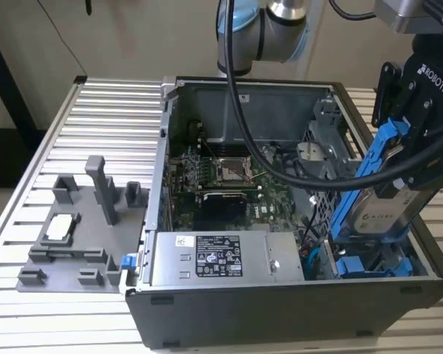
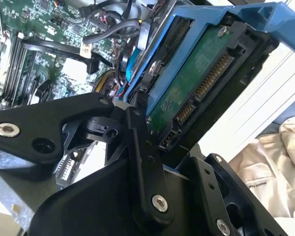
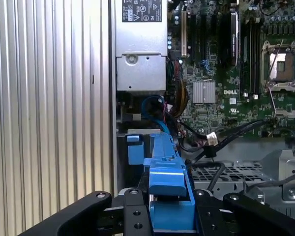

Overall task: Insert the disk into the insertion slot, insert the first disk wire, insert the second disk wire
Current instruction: 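Insert the disk into the insertion slot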

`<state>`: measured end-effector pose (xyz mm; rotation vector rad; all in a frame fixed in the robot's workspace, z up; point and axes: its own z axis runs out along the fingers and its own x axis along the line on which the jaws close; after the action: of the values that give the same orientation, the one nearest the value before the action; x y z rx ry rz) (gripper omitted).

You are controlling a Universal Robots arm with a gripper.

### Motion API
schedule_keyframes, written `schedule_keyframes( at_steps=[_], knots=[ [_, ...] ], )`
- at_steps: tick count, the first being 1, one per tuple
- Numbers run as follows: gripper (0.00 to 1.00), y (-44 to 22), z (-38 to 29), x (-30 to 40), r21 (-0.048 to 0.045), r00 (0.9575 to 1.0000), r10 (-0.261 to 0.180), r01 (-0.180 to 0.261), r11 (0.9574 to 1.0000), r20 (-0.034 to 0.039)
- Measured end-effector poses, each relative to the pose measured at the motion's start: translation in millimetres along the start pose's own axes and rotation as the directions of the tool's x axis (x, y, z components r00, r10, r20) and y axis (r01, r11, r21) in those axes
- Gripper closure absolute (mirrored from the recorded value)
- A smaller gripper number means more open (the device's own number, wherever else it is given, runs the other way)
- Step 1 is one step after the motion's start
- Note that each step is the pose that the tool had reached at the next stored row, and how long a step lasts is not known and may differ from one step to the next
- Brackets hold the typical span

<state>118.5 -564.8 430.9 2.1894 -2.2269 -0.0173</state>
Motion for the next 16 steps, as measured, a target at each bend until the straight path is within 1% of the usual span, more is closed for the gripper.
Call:
schedule_keyframes(
  at_steps=[4, 7, 12, 16],
  knots=[
    [0.67, -2.4, 4.5, 0.6, 0.0000, 1.0000, 0.000, 0.000, 1.0000, 0.0000],
    [0.67, -4.4, 8.7, 3.0, 0.0000, 1.0000, 0.000, 0.000, 1.0000, 0.0000],
    [0.67, -4.7, 17.4, 6.3, 0.0000, 1.0000, 0.000, 0.000, 1.0000, 0.0003],
    [0.67, -4.9, 22.1, 6.6, 0.0000, 1.0000, 0.000, 0.000, 1.0000, -0.0004]
  ],
)
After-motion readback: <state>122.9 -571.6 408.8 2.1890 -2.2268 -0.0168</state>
